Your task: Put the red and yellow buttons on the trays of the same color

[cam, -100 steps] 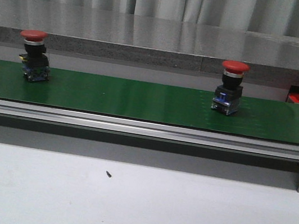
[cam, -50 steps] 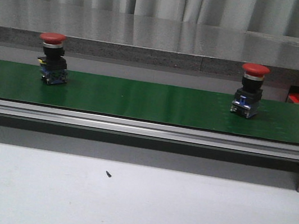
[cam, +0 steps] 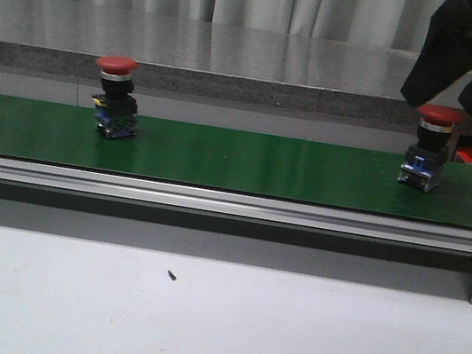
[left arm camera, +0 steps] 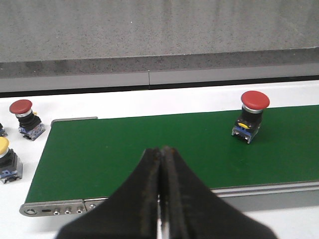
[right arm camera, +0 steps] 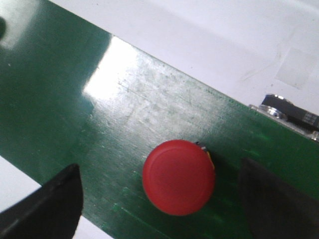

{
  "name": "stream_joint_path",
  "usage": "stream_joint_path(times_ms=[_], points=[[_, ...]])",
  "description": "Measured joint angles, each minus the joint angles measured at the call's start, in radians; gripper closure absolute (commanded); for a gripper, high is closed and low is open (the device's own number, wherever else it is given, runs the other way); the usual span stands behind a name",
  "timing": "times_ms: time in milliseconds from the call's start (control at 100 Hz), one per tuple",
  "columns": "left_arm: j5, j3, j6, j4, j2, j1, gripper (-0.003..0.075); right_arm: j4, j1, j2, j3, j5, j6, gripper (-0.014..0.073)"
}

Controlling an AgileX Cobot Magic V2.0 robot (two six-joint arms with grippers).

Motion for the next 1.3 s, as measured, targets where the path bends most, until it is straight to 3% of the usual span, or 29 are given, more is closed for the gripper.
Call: stream_joint_path(times_ms=[210, 470, 680, 1060, 1300], points=[[0.000, 0.000, 0.000, 0.000, 0.000, 0.000, 0.0740, -0.089, 0.001, 0.048, -0.002, 0.002, 0.032, 0.0141], [0.000, 0.000, 0.000, 0.000, 0.000, 0.000, 0.0740, -0.140, -0.004, 0.073, -0.009, 0.010, 0.049, 0.0393], [0.000, 0.000, 0.000, 0.000, 0.000, 0.000, 0.0740, -0.139, -0.058, 0.078, -0.093, 0.093, 0.049, 0.0398], [0.000, 0.000, 0.000, 0.000, 0.000, 0.000, 0.0740, -0.138, -0.364, 0.161, -0.268, 0.088, 0.049, 0.0398], [0.000, 0.000, 0.000, 0.000, 0.000, 0.000, 0.0740, -0.130, -0.392, 0.308, -0.302, 0.036, 0.051, 0.0398]])
